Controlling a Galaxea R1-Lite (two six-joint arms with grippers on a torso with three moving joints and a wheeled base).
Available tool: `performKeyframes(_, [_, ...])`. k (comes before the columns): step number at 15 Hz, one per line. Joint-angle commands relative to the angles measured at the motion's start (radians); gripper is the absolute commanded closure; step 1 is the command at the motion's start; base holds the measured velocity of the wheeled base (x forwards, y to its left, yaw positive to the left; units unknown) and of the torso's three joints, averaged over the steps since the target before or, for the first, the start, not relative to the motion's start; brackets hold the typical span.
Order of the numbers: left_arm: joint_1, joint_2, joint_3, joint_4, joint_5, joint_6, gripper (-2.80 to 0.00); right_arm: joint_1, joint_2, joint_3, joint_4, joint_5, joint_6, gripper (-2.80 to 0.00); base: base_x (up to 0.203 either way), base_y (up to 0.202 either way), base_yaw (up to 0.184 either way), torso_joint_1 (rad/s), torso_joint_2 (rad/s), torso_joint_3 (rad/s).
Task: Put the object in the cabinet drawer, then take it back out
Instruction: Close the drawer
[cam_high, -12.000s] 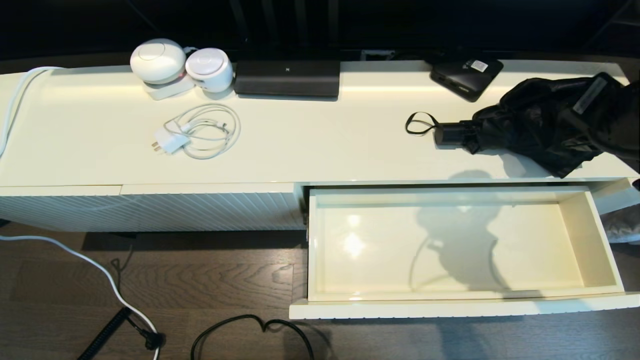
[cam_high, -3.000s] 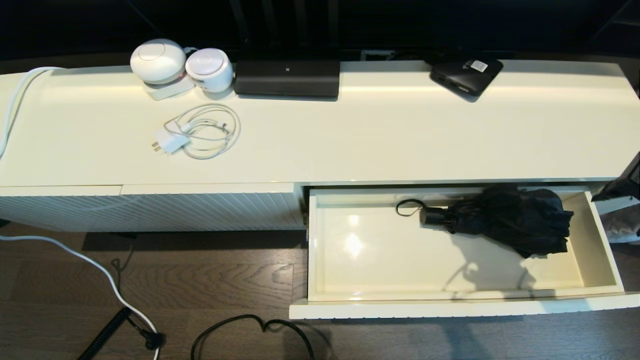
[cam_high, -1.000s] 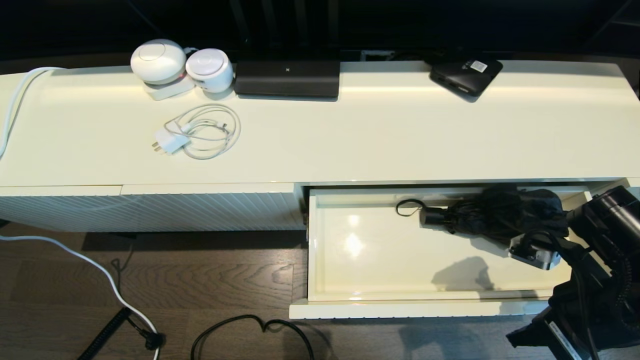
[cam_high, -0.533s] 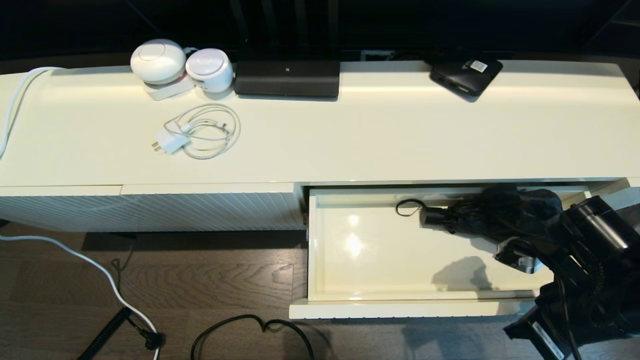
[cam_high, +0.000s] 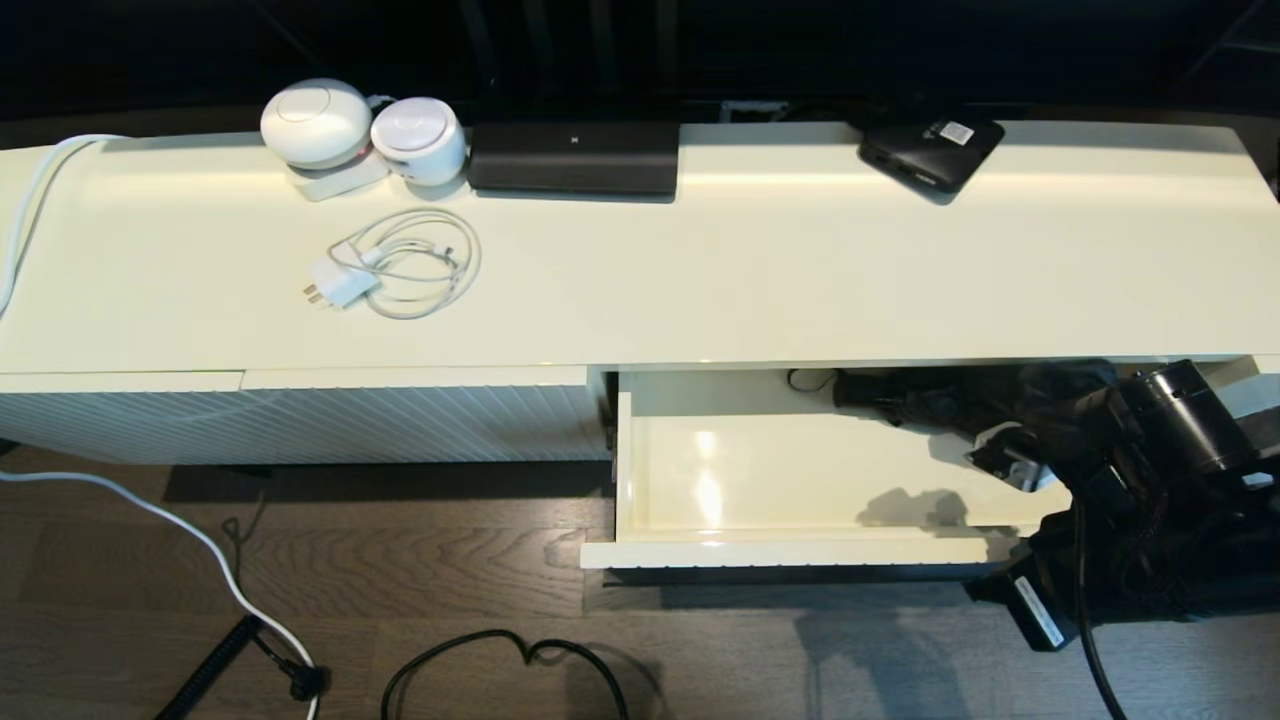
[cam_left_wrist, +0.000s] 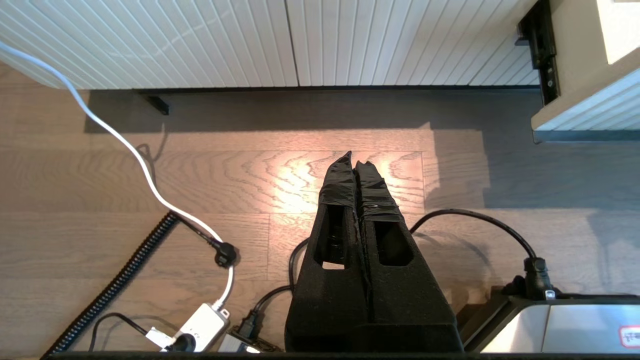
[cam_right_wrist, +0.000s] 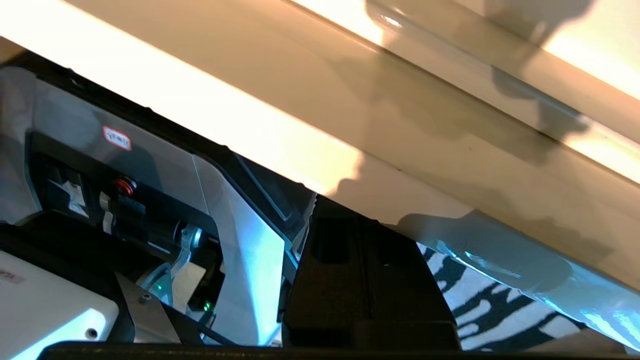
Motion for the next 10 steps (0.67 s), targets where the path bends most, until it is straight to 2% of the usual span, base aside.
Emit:
performKeyframes(1, [0.000,0.000,0.000,0.000,0.000,0.000,0.00,-0.006,0.000,-0.002,-0.033,-0.001,-0.001,0.00,0.000,0.000,0.000,0.000,0.00,0.000])
performKeyframes(4, [0.001,0.000,0.000,0.000,0.000,0.000,0.00,-0.015,-0.038,-0.010,-0.058,-0.001,-0.001,0.00,0.000,0.000,0.000,0.000,0.00,0.000])
performKeyframes(7, [0.000,0.000,0.000,0.000,0.000,0.000,0.00,-0.024,-0.069,0.018,-0.167,-0.005,-0.003,0.00,0.000,0.000,0.000,0.000,0.00,0.000])
performKeyframes(10, [0.001,0.000,0.000,0.000,0.000,0.000,0.00,-0.025,-0.074,0.062,-0.299,-0.135,-0.010,0.00,0.000,0.000,0.000,0.000,0.00,0.000])
